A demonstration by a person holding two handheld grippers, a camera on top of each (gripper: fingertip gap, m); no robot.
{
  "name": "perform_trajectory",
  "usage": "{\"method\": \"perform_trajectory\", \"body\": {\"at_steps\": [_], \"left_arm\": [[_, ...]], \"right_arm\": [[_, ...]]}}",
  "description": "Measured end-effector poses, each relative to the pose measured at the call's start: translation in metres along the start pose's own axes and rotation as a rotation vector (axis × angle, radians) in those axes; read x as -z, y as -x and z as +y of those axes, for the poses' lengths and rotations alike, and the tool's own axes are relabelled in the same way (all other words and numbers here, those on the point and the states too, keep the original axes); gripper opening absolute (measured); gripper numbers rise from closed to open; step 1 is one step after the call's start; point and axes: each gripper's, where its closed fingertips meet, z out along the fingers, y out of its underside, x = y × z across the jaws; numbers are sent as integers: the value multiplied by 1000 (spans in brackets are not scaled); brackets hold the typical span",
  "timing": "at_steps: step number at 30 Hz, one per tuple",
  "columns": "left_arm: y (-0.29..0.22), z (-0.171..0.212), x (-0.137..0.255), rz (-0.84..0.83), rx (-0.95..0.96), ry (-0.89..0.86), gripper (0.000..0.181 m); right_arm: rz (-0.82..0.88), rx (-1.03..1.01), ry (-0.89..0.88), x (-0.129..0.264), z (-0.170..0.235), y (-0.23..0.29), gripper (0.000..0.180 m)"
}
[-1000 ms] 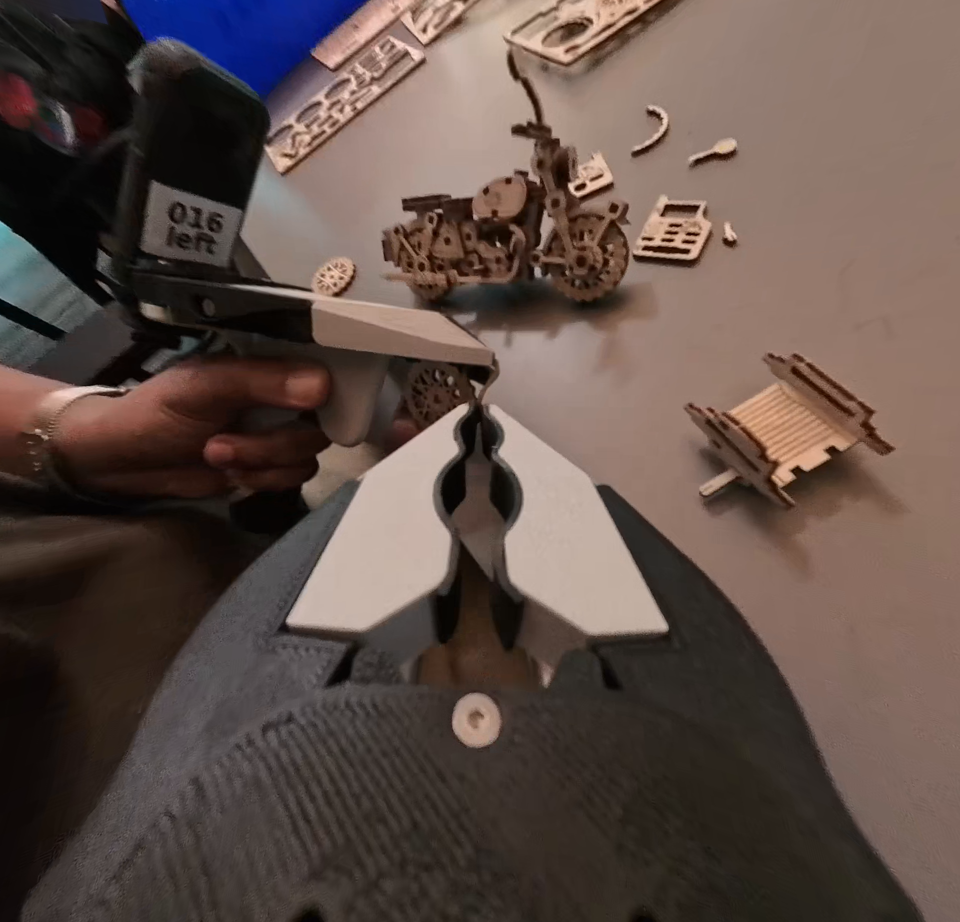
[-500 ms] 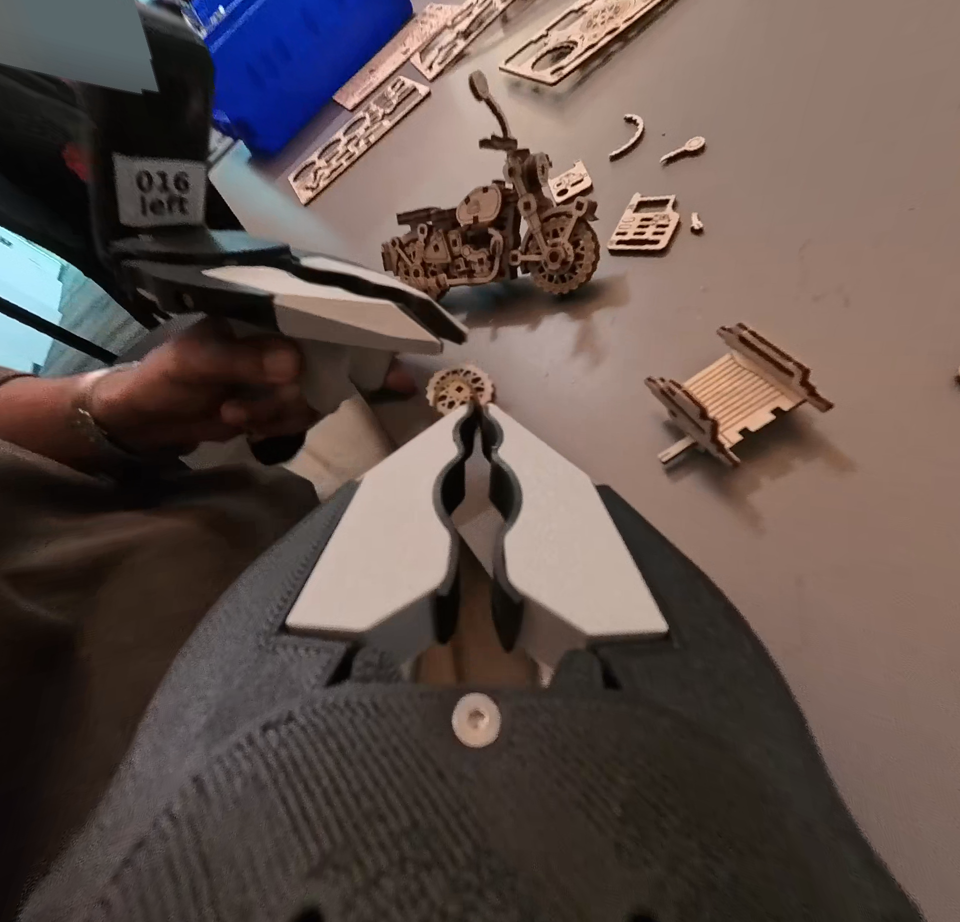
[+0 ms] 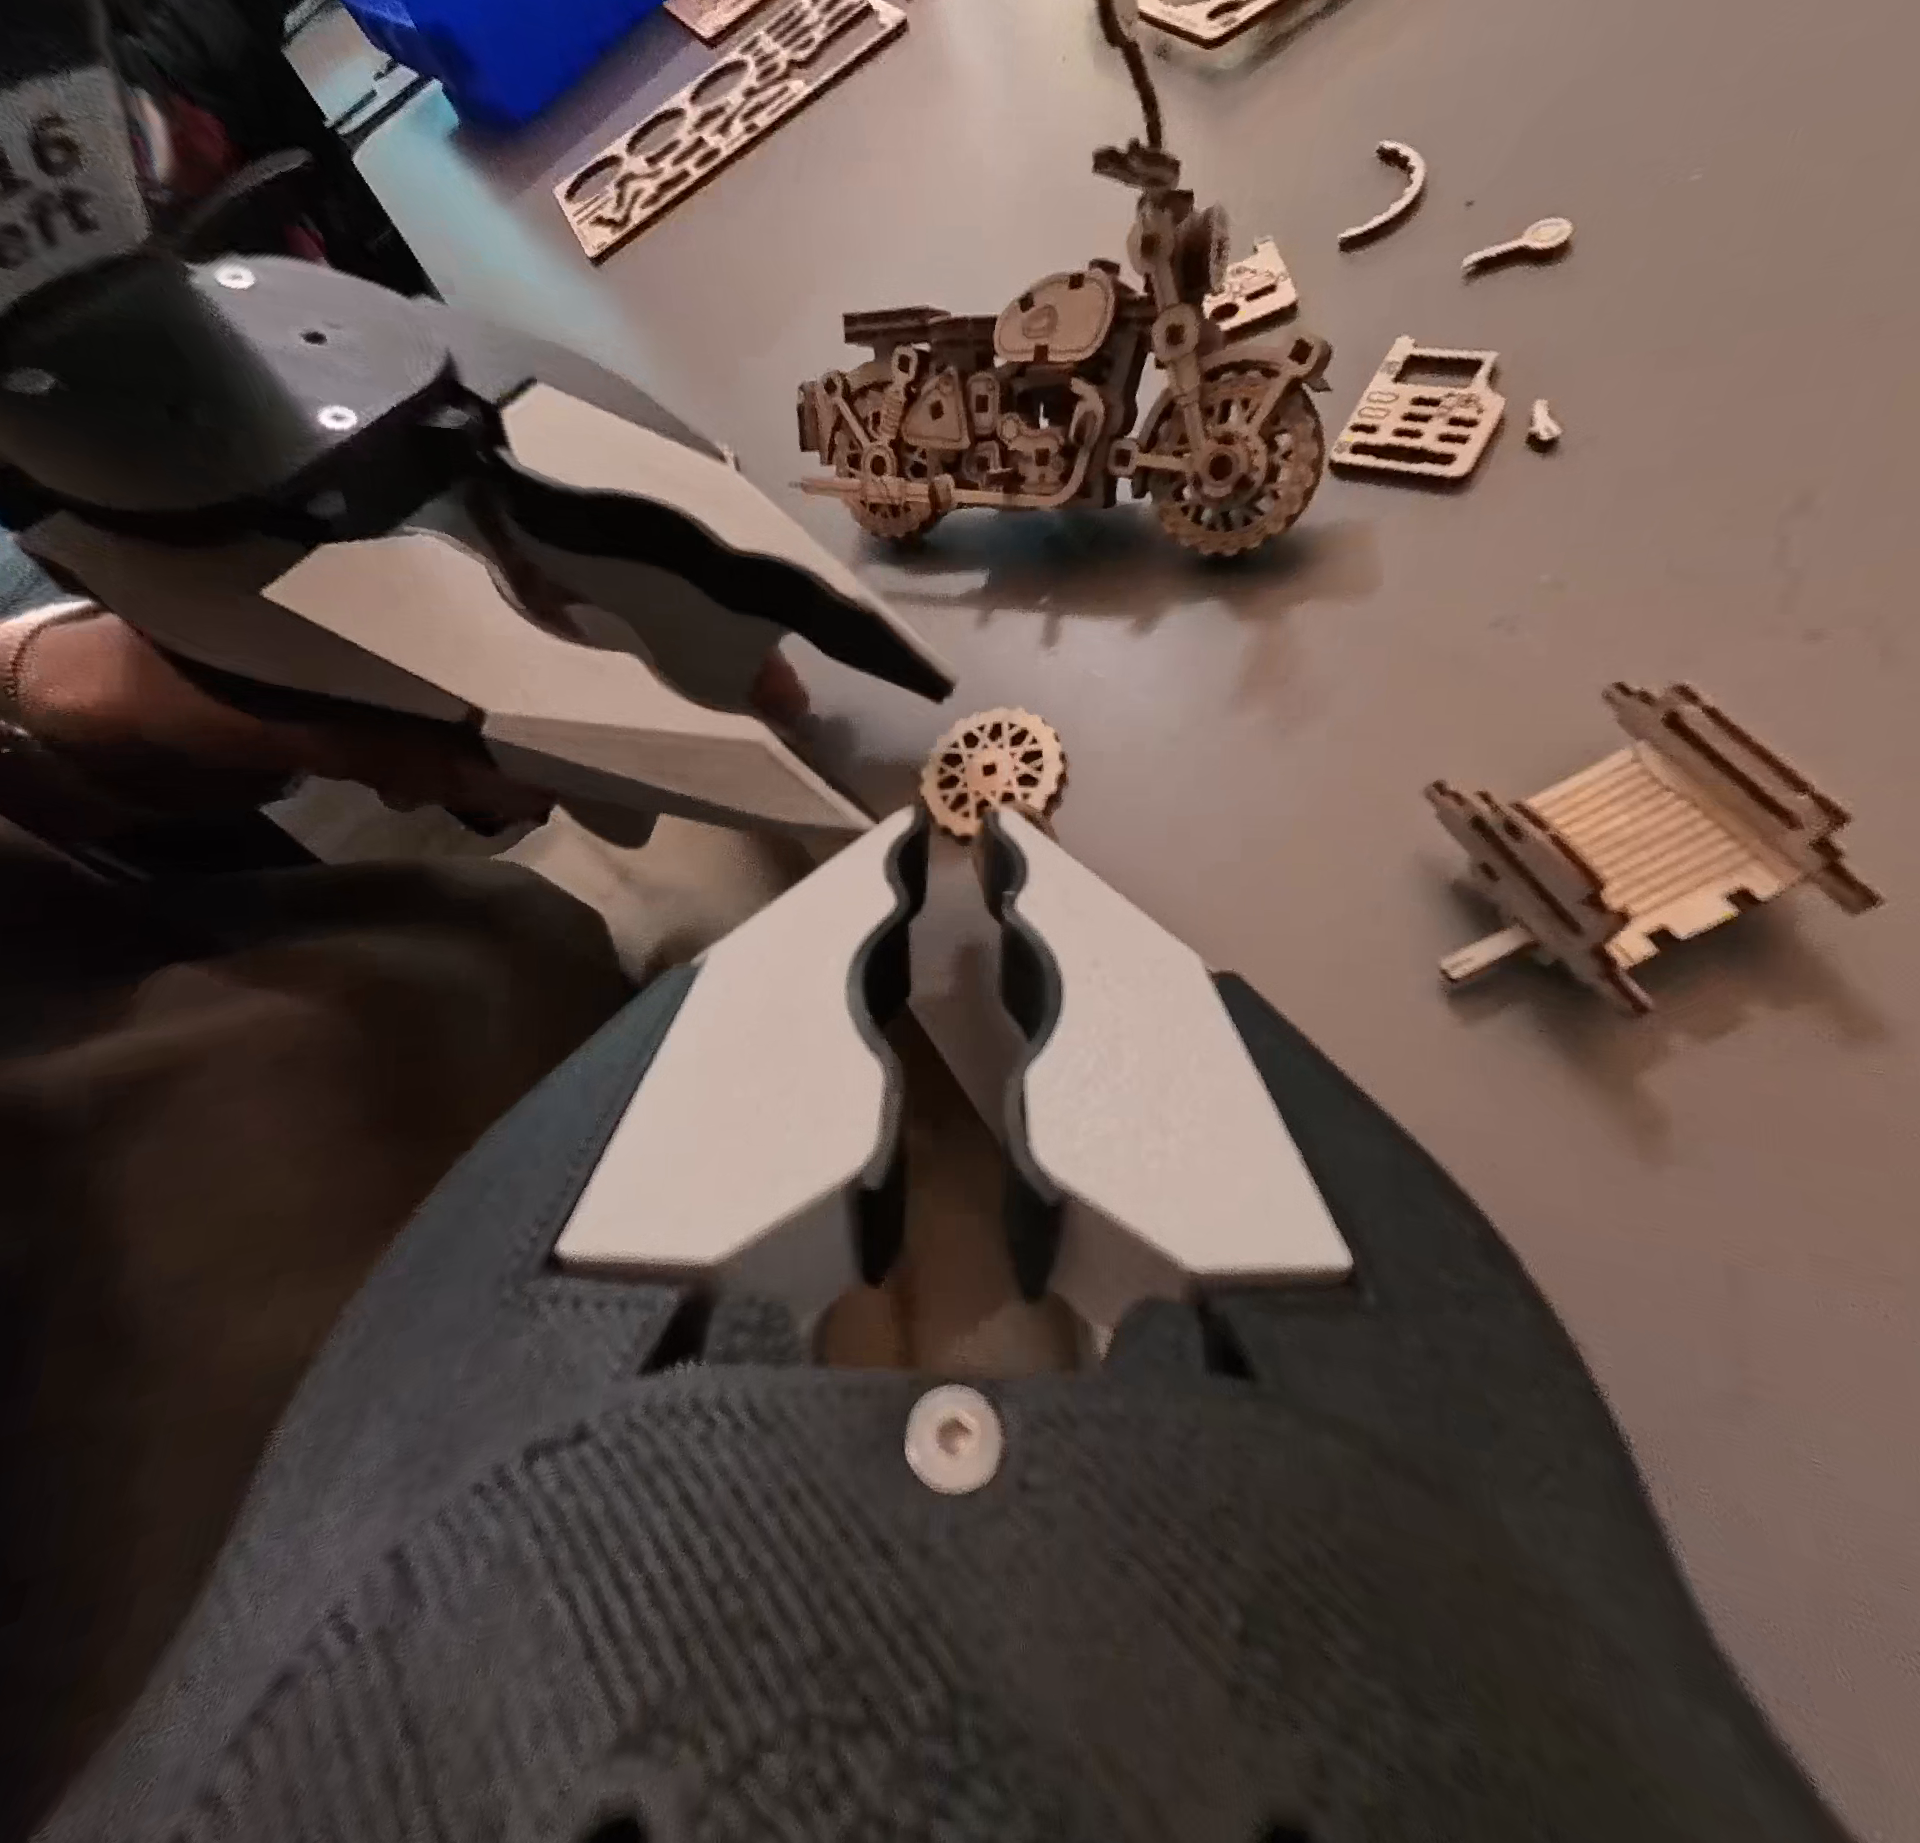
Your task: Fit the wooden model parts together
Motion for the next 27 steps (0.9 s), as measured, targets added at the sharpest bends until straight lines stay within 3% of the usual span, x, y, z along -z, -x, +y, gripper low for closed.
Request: {"method": "perform_trajectory", "body": {"at_steps": [4,6,13,17,22,27], "left_arm": [[5,-2,2,14,44,-6,34],[8,-1,3,9,40,-6,30],[14,-4,5,38,95,-24,26],[13,-7,5,69,129,-42,28],[-3,-13,7,170,164,-72,36],[-9,-11,5,213,201,-68,34]], "right_arm": [[62,53,14,1,0,-11,20],[30,64,2,3,-2,-8,31],[80,167,70,-6,7,-9,20],[133,254,80,-2,5,-13,1],[144,284,-54,13,-15,-9,1],[100,325,-73,9,-17,2,1]]}}
